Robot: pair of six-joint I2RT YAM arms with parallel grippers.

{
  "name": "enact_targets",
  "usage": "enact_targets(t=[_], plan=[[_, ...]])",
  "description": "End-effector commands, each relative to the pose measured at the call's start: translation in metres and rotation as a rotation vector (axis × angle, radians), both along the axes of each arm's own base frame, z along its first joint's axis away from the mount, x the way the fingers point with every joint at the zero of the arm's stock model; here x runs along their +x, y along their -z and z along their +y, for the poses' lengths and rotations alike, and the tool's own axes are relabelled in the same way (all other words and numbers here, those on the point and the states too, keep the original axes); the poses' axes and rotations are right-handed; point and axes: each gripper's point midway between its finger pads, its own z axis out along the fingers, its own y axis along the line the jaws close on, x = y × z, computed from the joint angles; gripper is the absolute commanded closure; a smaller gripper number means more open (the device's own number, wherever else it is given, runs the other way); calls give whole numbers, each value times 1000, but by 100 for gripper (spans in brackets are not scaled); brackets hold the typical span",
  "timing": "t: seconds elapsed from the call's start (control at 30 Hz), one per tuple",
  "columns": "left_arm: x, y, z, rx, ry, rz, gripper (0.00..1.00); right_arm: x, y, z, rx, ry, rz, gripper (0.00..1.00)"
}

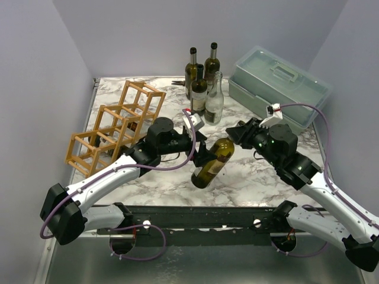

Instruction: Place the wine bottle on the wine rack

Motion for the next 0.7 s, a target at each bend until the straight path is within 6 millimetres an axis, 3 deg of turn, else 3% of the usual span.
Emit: enact_targets(t=[0.0, 0.33, 0.67], plan=[[-6, 6, -11, -5, 28, 47, 1, 4, -62, -9, 236, 87, -122, 99], [-15, 25, -22, 59, 34, 35, 1, 0, -82, -18, 311, 120, -149, 100], [-3, 40, -21, 124, -30, 39, 5, -10, -90, -33, 410, 153, -170, 100]])
